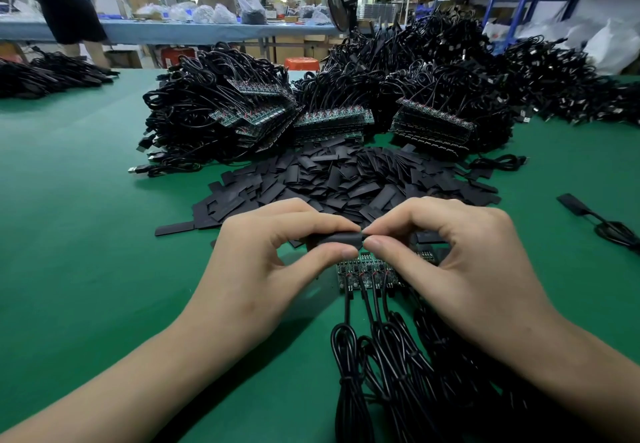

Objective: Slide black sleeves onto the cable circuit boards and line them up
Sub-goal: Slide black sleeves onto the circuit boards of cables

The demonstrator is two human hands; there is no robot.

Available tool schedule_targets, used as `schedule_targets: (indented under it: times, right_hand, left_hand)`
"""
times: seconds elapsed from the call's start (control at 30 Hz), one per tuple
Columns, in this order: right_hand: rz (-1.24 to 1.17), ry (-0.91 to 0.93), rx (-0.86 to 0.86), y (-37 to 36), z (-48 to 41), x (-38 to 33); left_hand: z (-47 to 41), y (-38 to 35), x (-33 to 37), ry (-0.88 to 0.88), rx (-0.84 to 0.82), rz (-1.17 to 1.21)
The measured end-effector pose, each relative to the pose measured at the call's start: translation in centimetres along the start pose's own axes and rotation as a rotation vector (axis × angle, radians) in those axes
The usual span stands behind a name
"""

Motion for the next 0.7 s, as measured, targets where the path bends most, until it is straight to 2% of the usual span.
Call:
schedule_targets:
  times: [0.13, 0.3, 0.5, 0.7]
  right_hand:
    - [-0.023, -0.027, 0.005, -0.1, 0.0, 0.2]
    - [-0.177, -0.144, 0.004, -0.4, 0.2, 0.8]
    - [-0.308, -0.215, -0.055, -1.0, 0.1, 1.2]
    - [-0.382, -0.243, -0.111, -1.3, 0.2, 1.3]
  left_hand:
    - [0.0, 0.3, 0.1, -0.008, 0.073, -0.021]
    - [0.0, 1.1, -0.4, 0.098, 0.222, 0.082]
    - [0.1, 1.0, 1.2, -0.061, 0.212, -0.211]
    - [0.1, 1.0, 1.1, -0.092, 0.214, -0.282]
Point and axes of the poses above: each hand's wrist, its own z-axis away from the middle knuckle, its own y-axis out of the back of the hand, x = y × z, the point moved 5 cm from there along -z, towards the middle knuckle, and after that the axes turned 7 degrees about y, right-handed, at the moved point
